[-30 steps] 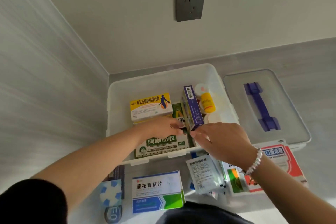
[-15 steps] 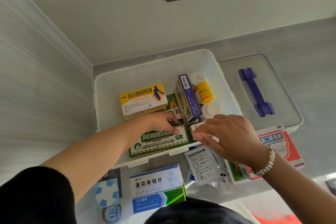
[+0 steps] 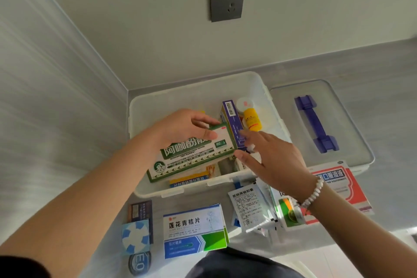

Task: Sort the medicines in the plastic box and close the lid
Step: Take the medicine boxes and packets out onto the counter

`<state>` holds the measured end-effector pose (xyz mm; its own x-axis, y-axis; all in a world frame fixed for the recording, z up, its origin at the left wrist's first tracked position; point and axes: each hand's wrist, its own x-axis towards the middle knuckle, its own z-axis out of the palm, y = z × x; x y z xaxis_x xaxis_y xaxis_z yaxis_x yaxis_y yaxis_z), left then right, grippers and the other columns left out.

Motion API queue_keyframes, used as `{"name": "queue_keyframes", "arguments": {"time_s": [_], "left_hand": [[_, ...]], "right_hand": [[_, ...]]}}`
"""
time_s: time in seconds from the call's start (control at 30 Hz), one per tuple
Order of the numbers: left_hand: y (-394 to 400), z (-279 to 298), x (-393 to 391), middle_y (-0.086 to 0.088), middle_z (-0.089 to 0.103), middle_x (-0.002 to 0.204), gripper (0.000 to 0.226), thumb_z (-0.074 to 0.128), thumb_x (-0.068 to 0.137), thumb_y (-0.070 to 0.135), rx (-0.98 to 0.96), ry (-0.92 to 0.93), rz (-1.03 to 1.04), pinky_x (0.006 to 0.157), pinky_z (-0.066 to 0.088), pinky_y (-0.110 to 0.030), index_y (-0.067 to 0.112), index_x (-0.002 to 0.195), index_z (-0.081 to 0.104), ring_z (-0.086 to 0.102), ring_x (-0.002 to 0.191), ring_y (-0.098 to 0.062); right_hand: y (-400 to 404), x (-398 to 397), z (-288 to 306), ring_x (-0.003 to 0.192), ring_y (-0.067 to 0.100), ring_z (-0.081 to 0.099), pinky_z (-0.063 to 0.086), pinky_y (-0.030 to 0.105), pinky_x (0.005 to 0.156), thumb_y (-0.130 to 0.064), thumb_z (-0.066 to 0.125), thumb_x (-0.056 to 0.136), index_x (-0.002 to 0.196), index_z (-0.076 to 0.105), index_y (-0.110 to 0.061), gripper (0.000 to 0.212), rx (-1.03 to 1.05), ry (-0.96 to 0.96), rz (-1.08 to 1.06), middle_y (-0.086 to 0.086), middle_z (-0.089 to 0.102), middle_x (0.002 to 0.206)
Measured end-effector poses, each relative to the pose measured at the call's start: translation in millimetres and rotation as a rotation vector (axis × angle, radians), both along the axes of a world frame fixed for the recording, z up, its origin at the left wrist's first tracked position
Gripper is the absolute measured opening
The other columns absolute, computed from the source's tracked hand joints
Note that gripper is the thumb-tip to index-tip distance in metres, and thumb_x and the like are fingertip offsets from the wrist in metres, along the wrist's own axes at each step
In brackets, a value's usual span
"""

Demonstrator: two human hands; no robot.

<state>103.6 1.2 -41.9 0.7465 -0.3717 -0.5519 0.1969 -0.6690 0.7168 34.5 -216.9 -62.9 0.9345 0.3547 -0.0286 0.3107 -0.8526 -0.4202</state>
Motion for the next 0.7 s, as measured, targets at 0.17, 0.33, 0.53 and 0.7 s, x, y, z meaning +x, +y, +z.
{"name": "queue_keyframes", "arguments": {"time_s": [0.17,0.33,0.53,0.7], "left_hand": [[-13.4,65.5,-14.5,0.012,0.075,0.084,0.035,0.074,0.062,0.041,-0.09,-0.047,0.073,0.05,0.049,-0.012,0.042,0.097,0.069,0.071,0.068,-0.005],[-50.1,89.4,-36.8,0.017,0.074,0.084,0.037,0.07,0.059,0.055,-0.047,-0.112,0.088,0.054,0.049,-0.012,0.049,0.095,0.068,0.071,0.069,-0.003],[-92.6,87.7,-68.6,0.015,0.071,0.096,0.041,0.065,0.062,0.062,0.068,-0.179,0.076,0.076,0.054,-0.03,0.051,0.102,0.062,0.07,0.077,-0.005],[-110.6,83.1,-112.5,0.02,0.07,0.094,0.032,0.063,0.062,0.062,0.121,-0.241,0.196,0.079,0.051,-0.028,0.056,0.094,0.059,0.068,0.08,-0.001]], "right_hand": [[-5.7,4.0,27.1,0.091,-0.007,0.059,0.051,0.014,0.079,-0.06,0.035,0.076,0.135,0.038,-0.021,0.071,0.551,0.401,0.015,-0.017,0.059,0.109],[-34.9,-6.2,44.9,0.08,0.012,0.07,0.055,0.019,0.066,-0.039,0.054,0.076,0.115,0.055,-0.016,0.045,0.989,0.594,-0.038,0.002,0.072,0.093],[-98.3,-17.2,39.5,0.077,0.023,0.07,0.057,0.025,0.065,-0.034,0.061,0.071,0.114,0.055,-0.005,0.052,1.207,0.715,-0.118,0.011,0.073,0.092],[-155.5,-20.6,28.8,0.082,0.026,0.071,0.056,0.026,0.064,-0.03,0.06,0.078,0.11,0.061,-0.011,0.038,1.304,0.72,-0.154,0.011,0.073,0.097]]}}
